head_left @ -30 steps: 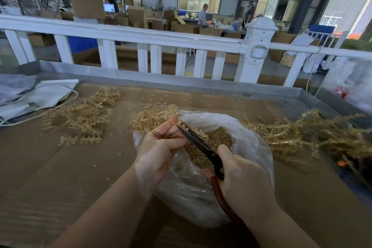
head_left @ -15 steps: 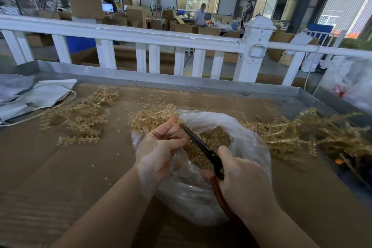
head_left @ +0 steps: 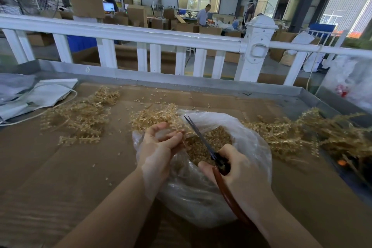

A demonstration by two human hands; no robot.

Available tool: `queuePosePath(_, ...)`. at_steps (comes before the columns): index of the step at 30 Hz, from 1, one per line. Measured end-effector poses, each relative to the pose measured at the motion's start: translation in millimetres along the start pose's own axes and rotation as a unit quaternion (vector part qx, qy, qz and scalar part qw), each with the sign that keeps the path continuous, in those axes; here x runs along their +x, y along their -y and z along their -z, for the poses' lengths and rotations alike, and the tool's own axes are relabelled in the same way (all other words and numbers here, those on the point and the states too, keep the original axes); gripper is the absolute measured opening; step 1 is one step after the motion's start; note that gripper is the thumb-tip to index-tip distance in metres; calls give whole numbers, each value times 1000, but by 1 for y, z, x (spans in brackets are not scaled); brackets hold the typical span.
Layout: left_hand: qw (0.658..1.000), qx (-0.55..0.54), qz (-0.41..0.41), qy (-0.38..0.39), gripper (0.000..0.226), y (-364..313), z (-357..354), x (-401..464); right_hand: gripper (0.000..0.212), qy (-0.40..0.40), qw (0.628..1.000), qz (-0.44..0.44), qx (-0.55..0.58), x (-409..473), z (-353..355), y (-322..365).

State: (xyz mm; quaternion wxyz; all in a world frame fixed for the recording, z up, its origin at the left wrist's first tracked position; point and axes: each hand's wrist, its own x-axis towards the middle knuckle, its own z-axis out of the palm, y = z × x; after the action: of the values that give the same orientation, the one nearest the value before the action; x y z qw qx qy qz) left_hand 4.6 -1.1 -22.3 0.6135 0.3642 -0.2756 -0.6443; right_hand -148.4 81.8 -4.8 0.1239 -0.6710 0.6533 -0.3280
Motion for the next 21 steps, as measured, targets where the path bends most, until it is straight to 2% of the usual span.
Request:
queuePosePath(2, 1000, -12, 2, 9, 41, 0, 1, 1, 37, 4, 1000, -5, -8, 1, -1, 0)
queuePosePath(9, 997, 30, 28, 60, 18, -1, 2, -1, 36, 11, 1000, -17, -20, -1, -7, 3)
queuePosePath(16, 997, 6, 61, 46, 11, -2, 0, -1, 36, 8, 999, -18, -25, 0, -7, 6)
queuePosePath(21, 997, 8, 69, 32, 16, -1, -2, 0, 35, -19, 996, 22, -87, -4, -11, 8)
